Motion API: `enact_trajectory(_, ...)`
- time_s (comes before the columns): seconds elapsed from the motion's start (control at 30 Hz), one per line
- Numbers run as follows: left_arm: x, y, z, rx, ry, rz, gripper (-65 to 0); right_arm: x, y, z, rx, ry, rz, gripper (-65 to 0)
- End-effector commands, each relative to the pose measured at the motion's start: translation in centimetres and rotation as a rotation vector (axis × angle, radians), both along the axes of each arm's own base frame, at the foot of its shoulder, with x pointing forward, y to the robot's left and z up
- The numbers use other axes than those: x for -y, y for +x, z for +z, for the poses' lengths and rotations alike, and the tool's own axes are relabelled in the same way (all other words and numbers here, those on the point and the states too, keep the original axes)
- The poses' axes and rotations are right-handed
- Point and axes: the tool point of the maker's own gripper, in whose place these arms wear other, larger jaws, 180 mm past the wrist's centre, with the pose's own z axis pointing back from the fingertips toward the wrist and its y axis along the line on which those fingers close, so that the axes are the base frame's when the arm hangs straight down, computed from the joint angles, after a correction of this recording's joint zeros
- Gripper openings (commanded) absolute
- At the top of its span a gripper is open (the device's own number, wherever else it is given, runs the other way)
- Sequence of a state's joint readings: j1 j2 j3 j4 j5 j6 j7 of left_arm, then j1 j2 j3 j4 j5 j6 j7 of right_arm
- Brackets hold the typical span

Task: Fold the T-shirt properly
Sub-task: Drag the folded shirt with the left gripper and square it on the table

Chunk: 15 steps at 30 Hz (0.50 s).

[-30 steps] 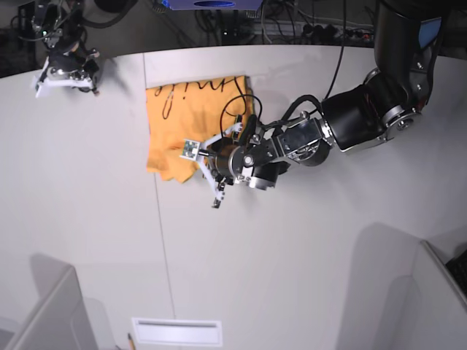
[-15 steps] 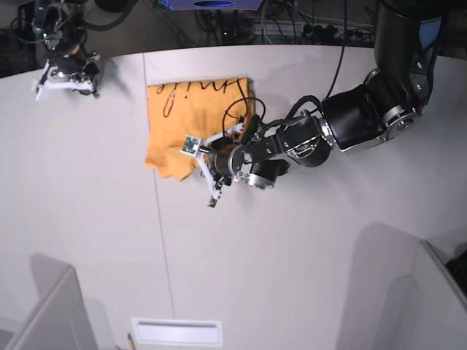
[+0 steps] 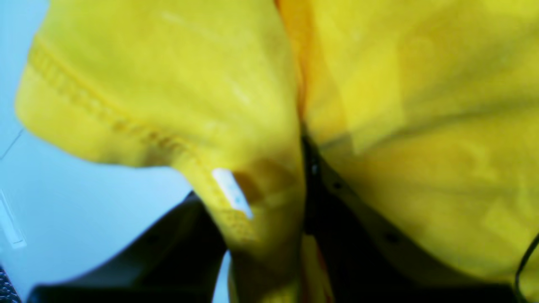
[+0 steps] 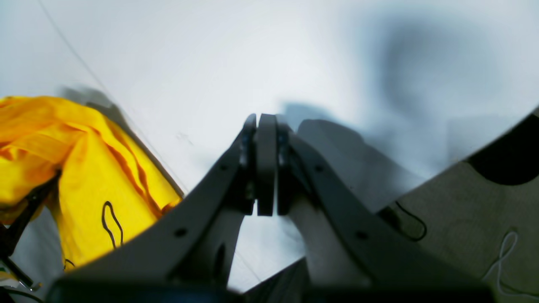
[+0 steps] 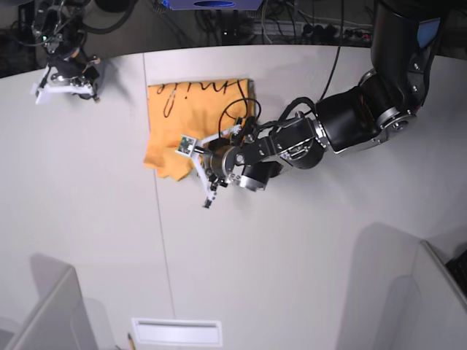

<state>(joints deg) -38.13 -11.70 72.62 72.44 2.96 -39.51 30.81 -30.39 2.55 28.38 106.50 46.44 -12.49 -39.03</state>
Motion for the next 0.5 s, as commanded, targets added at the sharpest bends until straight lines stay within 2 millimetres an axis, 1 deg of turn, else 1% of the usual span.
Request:
enact_trajectory(0.0,-1.6,1.6,0.0,0.060,0.083,0.012,-60.6,0.4,0.4,0.7,0.024,-0.020,0.007,-65.0)
enact_trajectory(0.07,-1.7,2.4,0.5,0.079,0.088,0.015,-45.6,0.3,0.7,0.8,0.031,-0.017,0.008,-65.0)
enact_trajectory(0.17,-1.4,3.1,1.3,0.098,0.081,0.014,-25.5,0.3,0.7,0.8,0.032,-0.015,0.007,-65.0)
enact_trajectory(0.23,-0.6,3.6,2.1,0.111,0.067,0.007,-14.6,0.3,0.7,0.8,0.032,-0.015,0.007,-65.0)
enact_trajectory(0.3,-0.2,4.1,2.7,0.123,0.059,0.004,-7.1,0.3,0.7,0.8,0.032,-0.015,0.007,-65.0)
enact_trajectory(0.33,0.1,4.2,3.1,0.127,0.050,0.006,-4.8,0.2,0.8,0.8,0.033,-0.016,0.008,-65.0)
enact_trajectory(0.4,0.5,5.2,4.3,0.136,0.003,0.044,-2.0,0.3,0.8,0.8,0.033,-0.017,0.009,-65.0)
enact_trajectory(0.47,2.0,6.3,6.7,0.149,-0.091,0.090,-1.8,0.3,0.8,0.9,0.035,-0.019,0.008,-65.0)
